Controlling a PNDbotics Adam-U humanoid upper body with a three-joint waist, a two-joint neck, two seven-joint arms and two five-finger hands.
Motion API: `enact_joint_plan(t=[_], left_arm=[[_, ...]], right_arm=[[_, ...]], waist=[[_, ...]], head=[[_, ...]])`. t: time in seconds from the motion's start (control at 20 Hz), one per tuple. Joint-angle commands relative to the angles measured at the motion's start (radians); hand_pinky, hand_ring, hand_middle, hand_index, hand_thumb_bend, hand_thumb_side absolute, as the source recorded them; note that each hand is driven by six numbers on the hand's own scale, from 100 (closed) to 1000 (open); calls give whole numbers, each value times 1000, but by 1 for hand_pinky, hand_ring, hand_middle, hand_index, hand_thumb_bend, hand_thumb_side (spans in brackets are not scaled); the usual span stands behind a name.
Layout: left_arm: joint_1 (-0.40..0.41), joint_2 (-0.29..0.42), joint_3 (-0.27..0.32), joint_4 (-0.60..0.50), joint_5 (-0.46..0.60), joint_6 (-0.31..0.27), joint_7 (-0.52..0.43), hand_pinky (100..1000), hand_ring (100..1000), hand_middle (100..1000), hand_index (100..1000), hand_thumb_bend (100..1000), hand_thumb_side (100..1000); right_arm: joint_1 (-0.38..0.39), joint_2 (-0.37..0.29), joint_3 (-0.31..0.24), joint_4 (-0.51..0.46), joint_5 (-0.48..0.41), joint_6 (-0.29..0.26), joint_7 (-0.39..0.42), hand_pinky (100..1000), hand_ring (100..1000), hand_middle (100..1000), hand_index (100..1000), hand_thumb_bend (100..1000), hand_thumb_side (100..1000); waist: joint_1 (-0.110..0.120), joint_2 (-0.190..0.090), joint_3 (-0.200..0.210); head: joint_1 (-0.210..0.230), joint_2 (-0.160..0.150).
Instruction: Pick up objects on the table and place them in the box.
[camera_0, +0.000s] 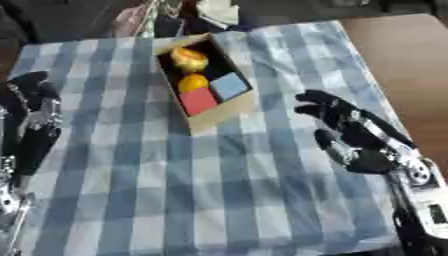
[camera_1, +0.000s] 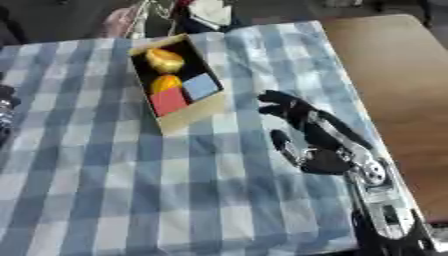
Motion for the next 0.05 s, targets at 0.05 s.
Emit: enact_joint_plan(t=[0.05], left_arm=[[0,-22,10,11,-9,-15,1,675,601,585,782,100,632]], right_arm=[[-5,0,2,-25,-15,0,-10,1000,903,930,1000,100,415]], waist=[[-16,-25,3]], head=[[19,-2]])
